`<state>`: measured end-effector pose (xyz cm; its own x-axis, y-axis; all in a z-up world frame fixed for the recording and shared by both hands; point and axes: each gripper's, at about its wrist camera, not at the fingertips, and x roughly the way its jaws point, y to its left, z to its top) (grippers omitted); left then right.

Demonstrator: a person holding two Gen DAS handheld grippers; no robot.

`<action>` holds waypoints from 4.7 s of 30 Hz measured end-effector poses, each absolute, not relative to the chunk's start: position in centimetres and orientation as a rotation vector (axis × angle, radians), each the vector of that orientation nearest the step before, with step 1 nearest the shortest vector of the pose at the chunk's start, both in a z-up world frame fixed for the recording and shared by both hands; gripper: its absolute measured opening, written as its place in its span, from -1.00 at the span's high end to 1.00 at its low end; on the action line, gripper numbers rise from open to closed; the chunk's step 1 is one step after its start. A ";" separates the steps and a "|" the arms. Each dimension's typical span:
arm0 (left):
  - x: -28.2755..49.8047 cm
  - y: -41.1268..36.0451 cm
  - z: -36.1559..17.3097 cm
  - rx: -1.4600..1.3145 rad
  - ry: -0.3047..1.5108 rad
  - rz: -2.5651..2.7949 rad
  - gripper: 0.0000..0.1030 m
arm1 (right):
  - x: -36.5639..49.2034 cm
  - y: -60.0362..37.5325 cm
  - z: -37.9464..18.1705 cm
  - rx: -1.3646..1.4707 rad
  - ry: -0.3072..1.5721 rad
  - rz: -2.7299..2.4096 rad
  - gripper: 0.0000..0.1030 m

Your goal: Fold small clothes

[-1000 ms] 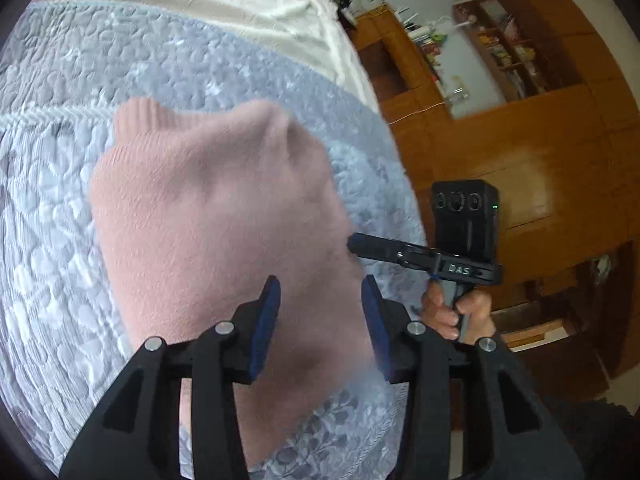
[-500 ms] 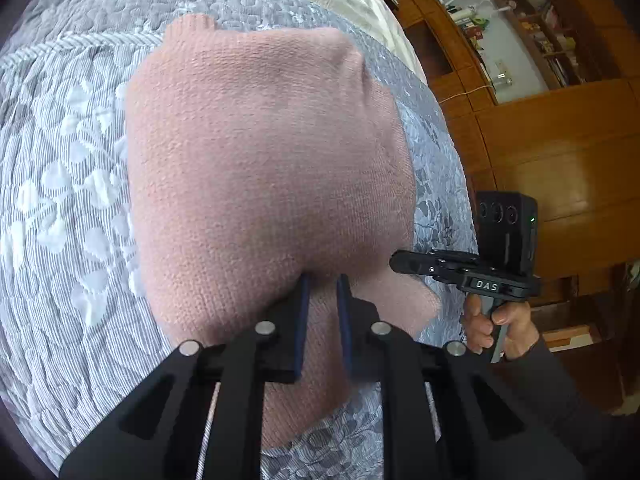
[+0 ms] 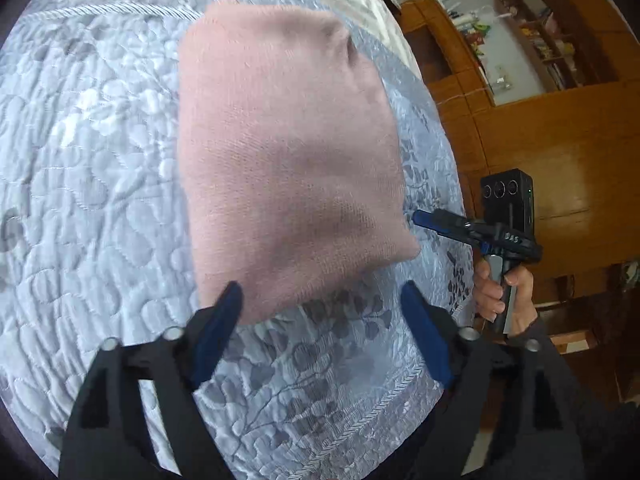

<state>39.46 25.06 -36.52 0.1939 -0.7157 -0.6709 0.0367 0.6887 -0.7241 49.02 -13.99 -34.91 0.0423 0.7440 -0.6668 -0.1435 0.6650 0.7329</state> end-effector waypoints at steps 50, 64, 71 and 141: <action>42.8 24.7 -41.8 -0.930 1.327 -0.555 0.50 | 62.4 -6.5 -40.6 0.747 1.395 0.832 0.12; 36.9 30.1 -35.1 -0.869 1.268 -0.527 0.51 | 54.6 -1.0 -35.4 0.759 1.372 0.940 0.14; 27.2 35.7 -36.3 -0.897 1.284 -0.454 0.50 | 46.2 5.5 -38.0 0.747 1.477 1.003 0.14; 21.4 34.0 -32.3 -0.453 1.233 -0.375 0.32 | 24.0 9.0 -29.9 -0.144 1.332 0.774 0.90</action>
<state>21.37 34.05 -32.26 0.2906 -0.5074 -0.8112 0.0308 0.8523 -0.5221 24.01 8.95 -29.90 0.0317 0.4215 -0.9063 -0.5784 0.7472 0.3273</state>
